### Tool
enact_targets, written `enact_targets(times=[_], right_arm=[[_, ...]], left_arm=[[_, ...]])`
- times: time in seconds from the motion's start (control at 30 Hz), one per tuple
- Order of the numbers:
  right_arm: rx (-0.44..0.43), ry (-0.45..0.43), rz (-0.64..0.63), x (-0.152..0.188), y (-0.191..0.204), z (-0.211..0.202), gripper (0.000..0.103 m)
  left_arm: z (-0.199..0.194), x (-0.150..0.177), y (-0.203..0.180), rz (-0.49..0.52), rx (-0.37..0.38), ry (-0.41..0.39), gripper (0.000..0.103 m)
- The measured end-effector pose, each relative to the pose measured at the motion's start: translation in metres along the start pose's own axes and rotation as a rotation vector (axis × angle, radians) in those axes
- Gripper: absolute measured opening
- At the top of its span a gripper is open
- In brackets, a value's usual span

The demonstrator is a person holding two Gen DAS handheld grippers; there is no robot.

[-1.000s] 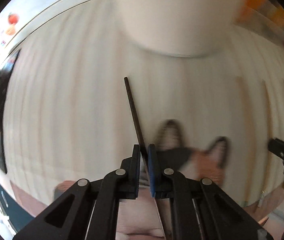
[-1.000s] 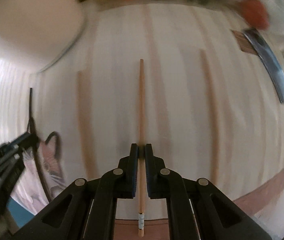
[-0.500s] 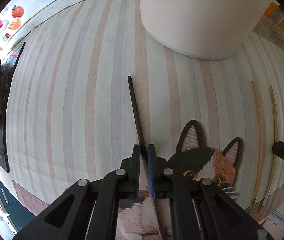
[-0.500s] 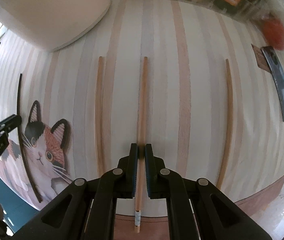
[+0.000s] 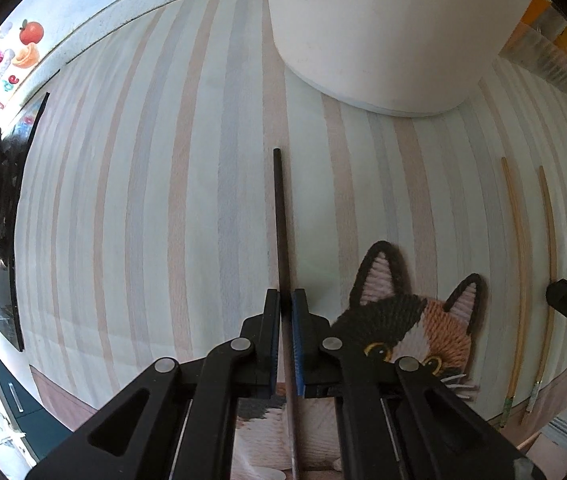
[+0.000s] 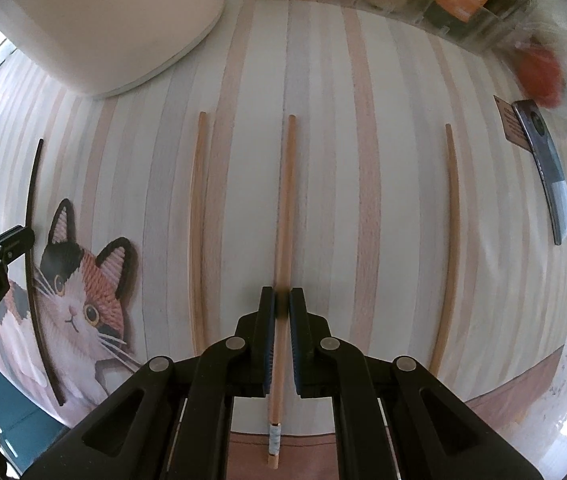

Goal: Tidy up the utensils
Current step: 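Lift both chopsticks and carry them above the cream holder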

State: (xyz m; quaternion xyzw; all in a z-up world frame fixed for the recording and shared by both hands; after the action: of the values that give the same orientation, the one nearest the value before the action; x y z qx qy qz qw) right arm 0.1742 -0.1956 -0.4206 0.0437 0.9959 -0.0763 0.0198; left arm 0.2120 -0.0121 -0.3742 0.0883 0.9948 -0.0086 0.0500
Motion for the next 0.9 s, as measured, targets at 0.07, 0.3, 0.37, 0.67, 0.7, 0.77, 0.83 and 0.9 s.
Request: enact_targets(times=[0.07,0.3,0.37,0.67,0.7,0.77,0.83,0.9], right_arm=[[-0.014,-0.008,0.025,0.002,-0.002,0.000,0.007],[-0.111,-0.044,0.110,0.015,-0.023,-0.013,0.007],[-0.133,-0.075,0.127,0.019,-0.030,-0.026,0.007],[-0.214,-0.203,0.183,0.026,-0.052,-0.085,0.007],[-0.221,-0.220,0.186,0.020,-0.057,-0.092,0.007],[-0.236,-0.252,0.188,0.012,-0.060,-0.108,0.007],[-0.249,-0.298,0.192,0.003,-0.064,-0.127,0.007],[-0.262,-0.340,0.192,-0.005,-0.066,-0.145,0.007]], left_arm=[[0.000,0.001,0.002,-0.007,0.017,-0.008,0.003],[-0.017,0.012,0.007,-0.015,0.069,-0.026,0.003],[-0.030,0.014,0.006,-0.009,0.088,-0.050,0.003],[-0.112,0.012,0.005,0.008,0.176,-0.217,0.003],[-0.125,0.010,0.004,0.013,0.185,-0.248,0.003],[-0.146,0.006,0.003,0.018,0.198,-0.300,0.003],[-0.168,-0.001,-0.001,0.025,0.210,-0.354,0.002],[-0.184,-0.011,-0.003,0.035,0.220,-0.395,0.002]])
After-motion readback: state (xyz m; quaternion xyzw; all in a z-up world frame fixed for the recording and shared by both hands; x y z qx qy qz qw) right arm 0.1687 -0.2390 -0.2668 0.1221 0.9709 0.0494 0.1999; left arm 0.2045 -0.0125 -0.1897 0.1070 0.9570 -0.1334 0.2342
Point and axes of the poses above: each gripper's, at about its wrist camera, not at the fingertips, and z roughly the way its jaws point, y to its left, x to its underside, the point moved 4 cm from there along z, roughly the way its jaws point, and after that the axes turned 8 degrees about x, right-handed, at the moved point
